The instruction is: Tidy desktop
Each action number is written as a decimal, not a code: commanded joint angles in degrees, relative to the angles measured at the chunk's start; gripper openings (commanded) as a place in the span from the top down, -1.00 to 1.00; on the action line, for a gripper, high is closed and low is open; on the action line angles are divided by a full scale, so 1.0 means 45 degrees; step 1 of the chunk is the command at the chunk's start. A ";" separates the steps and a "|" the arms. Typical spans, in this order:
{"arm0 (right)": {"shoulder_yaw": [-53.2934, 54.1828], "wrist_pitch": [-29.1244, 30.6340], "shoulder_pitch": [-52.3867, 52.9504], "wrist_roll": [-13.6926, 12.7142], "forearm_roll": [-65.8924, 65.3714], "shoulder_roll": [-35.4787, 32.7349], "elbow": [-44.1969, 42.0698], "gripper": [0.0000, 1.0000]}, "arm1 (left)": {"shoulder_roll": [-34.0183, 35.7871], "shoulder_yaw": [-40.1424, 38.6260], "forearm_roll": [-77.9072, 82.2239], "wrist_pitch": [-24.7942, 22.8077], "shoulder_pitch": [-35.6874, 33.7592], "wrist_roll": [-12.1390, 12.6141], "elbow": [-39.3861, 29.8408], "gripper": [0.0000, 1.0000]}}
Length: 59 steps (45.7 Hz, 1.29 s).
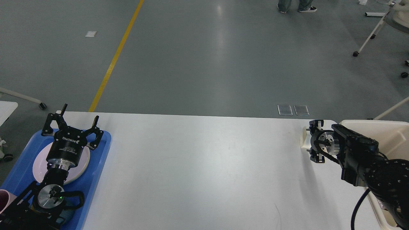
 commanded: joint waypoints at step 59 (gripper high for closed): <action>0.0214 -0.0296 -0.0191 0.0234 -0.0078 0.0313 -0.0381 -0.34 | 0.0000 0.0000 0.0000 -0.0019 0.0000 0.0002 0.0000 -0.93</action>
